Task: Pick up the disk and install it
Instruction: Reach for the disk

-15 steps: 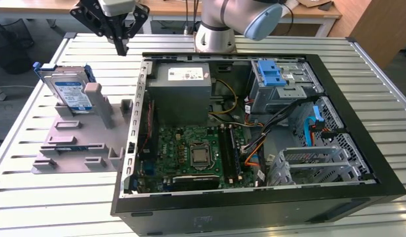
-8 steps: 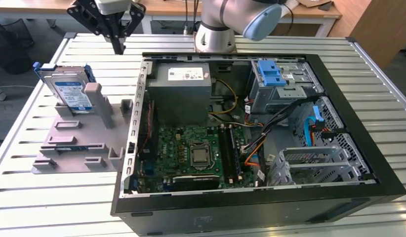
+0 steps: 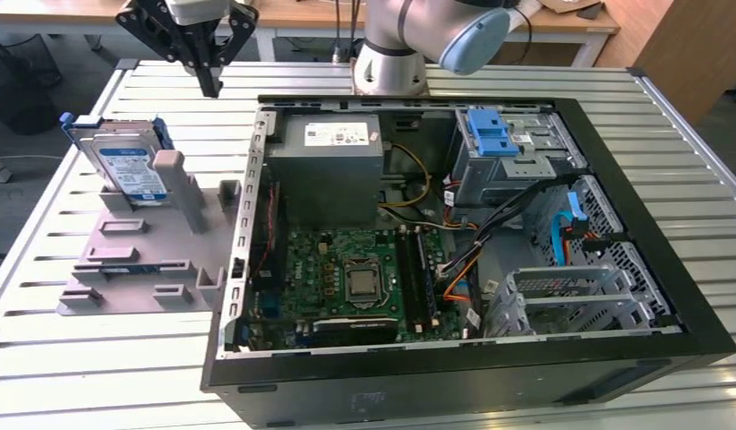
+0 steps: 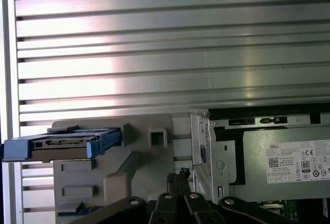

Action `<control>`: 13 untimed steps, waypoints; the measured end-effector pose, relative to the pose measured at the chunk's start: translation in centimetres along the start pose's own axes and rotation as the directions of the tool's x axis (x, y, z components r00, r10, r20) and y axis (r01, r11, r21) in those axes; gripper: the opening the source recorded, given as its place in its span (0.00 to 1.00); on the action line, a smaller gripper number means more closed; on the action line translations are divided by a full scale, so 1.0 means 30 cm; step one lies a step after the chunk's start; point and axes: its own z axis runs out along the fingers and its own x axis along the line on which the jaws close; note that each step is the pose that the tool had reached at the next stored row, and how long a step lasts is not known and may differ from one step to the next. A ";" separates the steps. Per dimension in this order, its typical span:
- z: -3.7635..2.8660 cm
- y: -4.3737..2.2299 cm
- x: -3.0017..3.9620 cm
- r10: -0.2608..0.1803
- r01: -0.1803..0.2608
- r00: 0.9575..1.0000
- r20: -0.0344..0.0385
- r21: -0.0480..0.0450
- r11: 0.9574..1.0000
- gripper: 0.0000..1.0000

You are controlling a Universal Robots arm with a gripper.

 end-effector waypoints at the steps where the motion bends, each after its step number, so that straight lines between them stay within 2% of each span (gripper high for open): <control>1: 0.000 0.000 0.000 0.000 0.000 1.000 0.000 0.000 1.000 0.11; 6: 0.000 -0.001 0.009 0.000 0.000 1.000 0.000 0.000 1.000 0.11; 13: 0.003 -0.001 0.037 0.000 0.000 1.000 0.000 0.000 1.000 0.11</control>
